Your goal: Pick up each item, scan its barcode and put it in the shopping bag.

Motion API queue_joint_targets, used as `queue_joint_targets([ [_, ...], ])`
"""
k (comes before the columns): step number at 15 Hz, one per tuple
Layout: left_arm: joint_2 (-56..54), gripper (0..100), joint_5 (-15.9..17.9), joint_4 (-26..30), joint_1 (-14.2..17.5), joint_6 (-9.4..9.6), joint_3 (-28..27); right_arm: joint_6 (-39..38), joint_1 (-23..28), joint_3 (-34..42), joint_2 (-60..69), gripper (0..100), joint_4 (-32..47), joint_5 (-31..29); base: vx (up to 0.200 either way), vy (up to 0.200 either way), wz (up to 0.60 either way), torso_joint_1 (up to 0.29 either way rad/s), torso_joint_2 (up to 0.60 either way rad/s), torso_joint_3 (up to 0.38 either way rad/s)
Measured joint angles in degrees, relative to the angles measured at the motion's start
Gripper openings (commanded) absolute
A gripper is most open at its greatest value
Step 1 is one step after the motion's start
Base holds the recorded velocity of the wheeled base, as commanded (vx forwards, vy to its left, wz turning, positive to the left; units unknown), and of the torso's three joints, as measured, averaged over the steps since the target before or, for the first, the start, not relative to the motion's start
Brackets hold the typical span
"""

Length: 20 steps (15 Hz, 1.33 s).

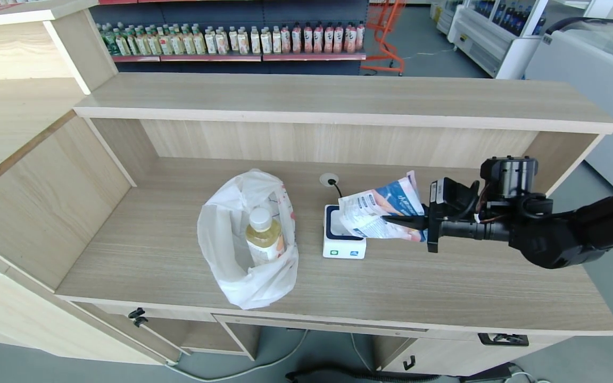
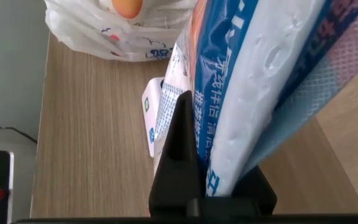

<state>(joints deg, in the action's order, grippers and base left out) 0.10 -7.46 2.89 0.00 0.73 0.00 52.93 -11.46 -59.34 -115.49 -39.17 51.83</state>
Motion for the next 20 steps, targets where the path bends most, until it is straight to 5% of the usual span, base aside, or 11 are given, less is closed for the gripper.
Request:
queue_joint_targets([
  [20,0.0,100,0.0,0.0,0.0,0.0,0.0,-5.2,-2.5,-10.6,-9.4,0,-2.7,-0.6,0.0,0.0,0.0,0.0,0.0,0.0],
])
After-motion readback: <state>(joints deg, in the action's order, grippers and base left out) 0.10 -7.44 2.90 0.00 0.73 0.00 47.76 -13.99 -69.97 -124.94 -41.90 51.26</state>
